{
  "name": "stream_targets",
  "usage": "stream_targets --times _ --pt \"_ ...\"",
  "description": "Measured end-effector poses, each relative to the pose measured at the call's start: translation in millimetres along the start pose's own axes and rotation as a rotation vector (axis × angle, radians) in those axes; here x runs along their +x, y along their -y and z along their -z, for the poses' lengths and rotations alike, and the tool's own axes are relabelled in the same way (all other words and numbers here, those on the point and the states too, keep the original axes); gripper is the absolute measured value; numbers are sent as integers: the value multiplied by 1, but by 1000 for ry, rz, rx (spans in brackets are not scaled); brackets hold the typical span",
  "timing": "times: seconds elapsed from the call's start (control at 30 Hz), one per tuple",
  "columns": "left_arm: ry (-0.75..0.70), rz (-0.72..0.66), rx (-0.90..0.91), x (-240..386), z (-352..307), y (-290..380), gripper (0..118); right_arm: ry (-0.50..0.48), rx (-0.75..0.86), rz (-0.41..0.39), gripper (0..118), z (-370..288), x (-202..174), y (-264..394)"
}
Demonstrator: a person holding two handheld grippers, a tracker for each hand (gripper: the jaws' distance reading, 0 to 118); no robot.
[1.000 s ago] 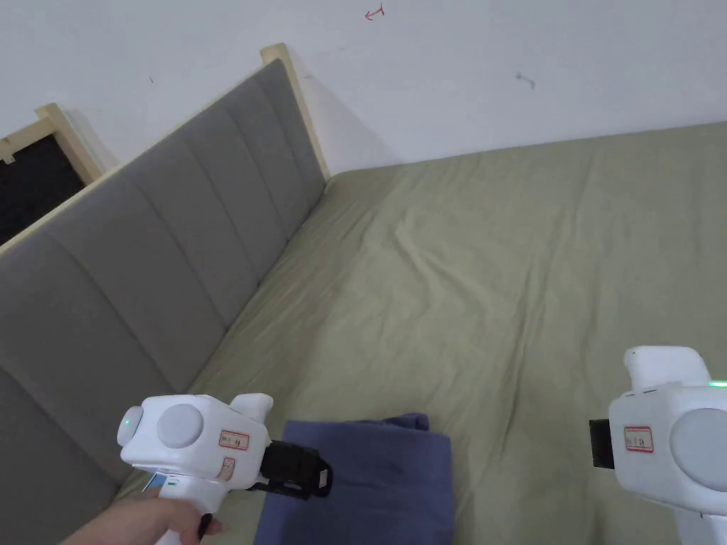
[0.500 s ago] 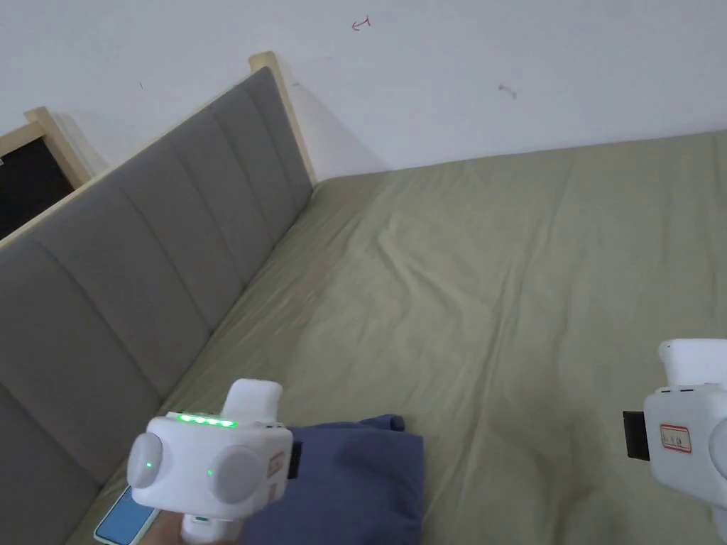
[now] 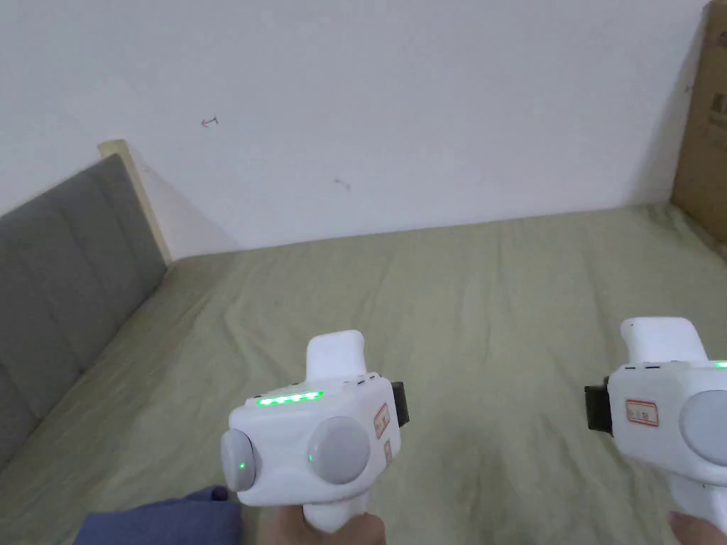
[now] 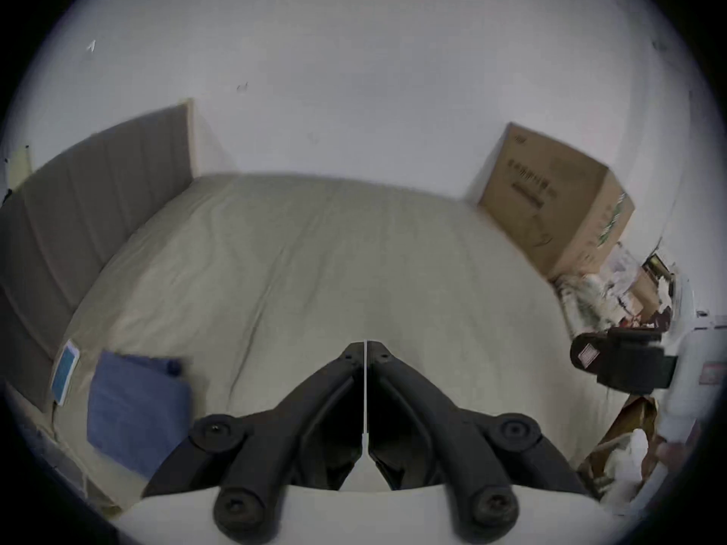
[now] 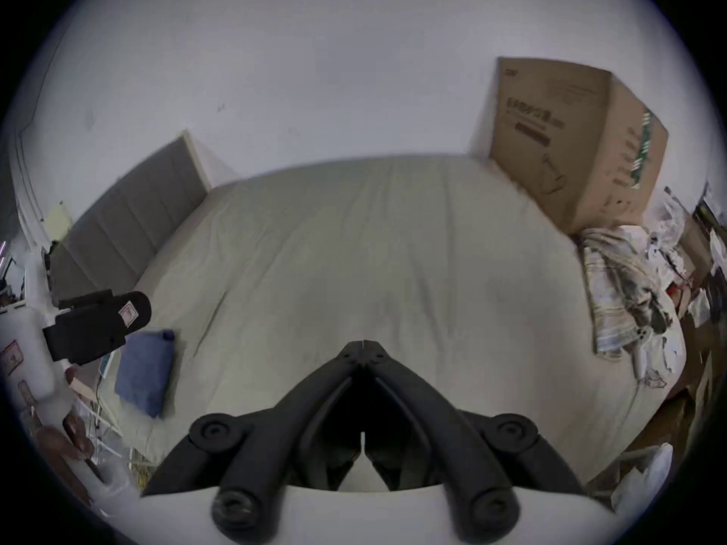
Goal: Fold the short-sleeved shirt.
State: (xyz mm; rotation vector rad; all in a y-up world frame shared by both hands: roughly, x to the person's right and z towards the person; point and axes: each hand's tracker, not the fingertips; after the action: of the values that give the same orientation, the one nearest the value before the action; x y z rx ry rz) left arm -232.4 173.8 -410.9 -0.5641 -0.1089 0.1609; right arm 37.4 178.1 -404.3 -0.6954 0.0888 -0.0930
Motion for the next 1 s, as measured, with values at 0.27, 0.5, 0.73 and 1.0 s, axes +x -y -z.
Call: stream_targets --times 0.27,0.5,0.73,1.0 --pt "-95 114 515 87 -63 -49 1 13 471 -73 0 -75 43 -47" --pt "-148 142 679 108 -92 -63 19 77 734 -60 0 -105 48 -58" --pt "-154 156 653 102 -93 -57 109 116 761 -51 93 -103 46 -58" --pt "-203 138 631 93 -89 -56 109 165 717 -5 93 -99 54 -58"
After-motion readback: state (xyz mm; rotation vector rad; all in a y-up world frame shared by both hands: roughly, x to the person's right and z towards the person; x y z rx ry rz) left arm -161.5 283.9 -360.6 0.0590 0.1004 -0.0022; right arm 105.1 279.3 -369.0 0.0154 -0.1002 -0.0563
